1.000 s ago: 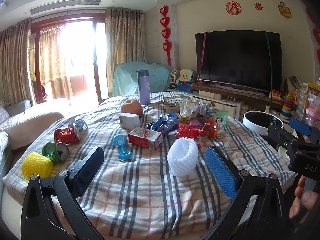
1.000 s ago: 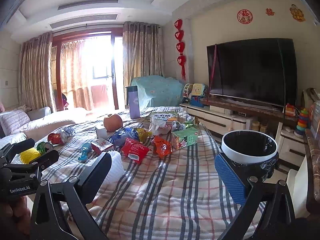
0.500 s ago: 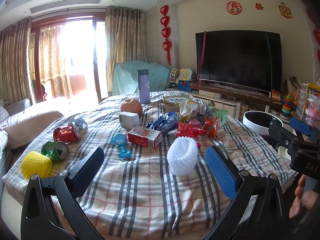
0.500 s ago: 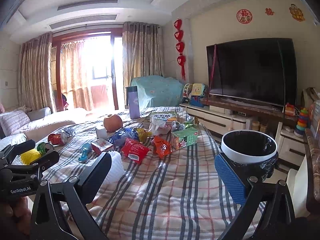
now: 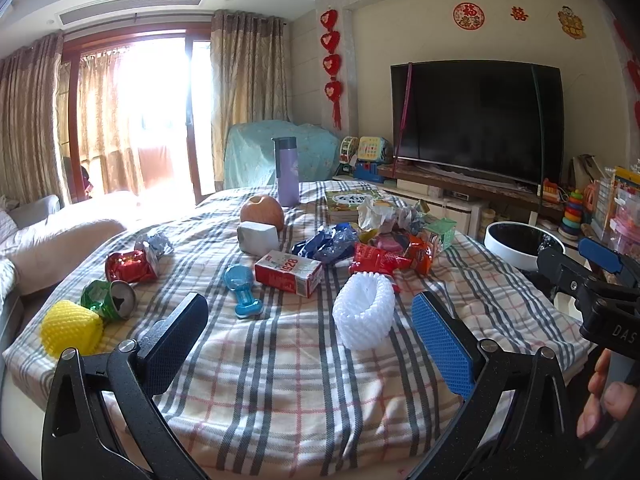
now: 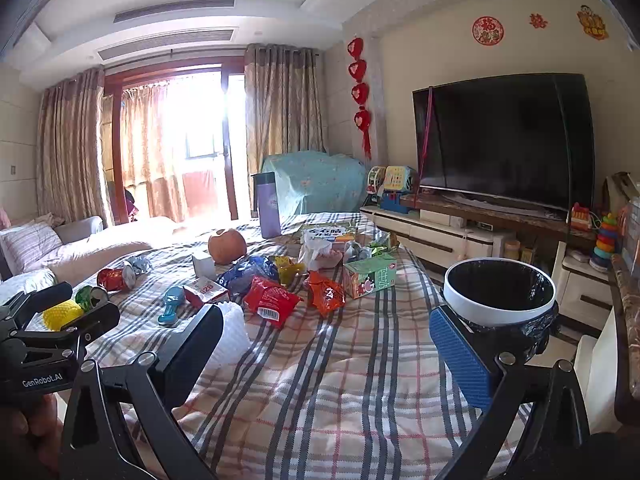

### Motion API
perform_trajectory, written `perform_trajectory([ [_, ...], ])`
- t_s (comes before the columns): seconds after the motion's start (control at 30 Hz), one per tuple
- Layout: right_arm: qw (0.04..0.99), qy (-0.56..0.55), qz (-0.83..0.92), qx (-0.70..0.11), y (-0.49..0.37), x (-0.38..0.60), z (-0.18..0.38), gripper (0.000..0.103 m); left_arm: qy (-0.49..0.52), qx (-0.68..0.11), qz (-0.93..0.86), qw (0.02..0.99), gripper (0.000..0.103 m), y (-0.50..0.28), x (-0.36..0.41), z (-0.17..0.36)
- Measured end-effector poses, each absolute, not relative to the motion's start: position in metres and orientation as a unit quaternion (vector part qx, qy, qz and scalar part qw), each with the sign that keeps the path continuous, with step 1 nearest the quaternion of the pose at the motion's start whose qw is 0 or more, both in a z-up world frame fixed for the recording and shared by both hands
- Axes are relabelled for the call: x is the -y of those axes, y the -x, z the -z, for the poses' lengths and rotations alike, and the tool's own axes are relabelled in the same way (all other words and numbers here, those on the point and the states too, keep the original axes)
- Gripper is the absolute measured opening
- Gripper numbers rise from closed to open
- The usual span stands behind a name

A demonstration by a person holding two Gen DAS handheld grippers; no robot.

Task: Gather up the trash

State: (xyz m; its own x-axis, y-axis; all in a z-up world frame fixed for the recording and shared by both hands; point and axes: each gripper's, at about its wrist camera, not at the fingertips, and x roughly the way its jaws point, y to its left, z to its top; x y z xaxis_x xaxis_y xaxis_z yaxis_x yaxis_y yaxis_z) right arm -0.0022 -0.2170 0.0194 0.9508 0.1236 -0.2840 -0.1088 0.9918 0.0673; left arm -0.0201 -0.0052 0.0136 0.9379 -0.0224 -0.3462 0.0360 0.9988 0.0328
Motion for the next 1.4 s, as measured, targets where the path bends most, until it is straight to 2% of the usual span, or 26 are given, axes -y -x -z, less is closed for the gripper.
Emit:
perform_trajectory([
  [0.67, 0.985, -0.035, -0.066, -0.156, -0.002, 0.215, -0.015, 0.103, -0.012, -0.191, 0.026, 0.981, 0.103, 0.014, 0.004, -0.009],
  [1.13, 0.961, -0.099, -0.108, -0.235, -0.057, 0.23, 0.003, 0.103, -0.001, -0.258, 0.065, 0.964, 0.103, -0.028, 0.004, 0.013],
  [1.4, 0.949, -0.1, -0.107, -0.279, -0.099, 0.232, 0.016, 0.101, -0.008, -0.292, 0.084, 0.953, 0.103, -0.059, 0.013, 0.025],
])
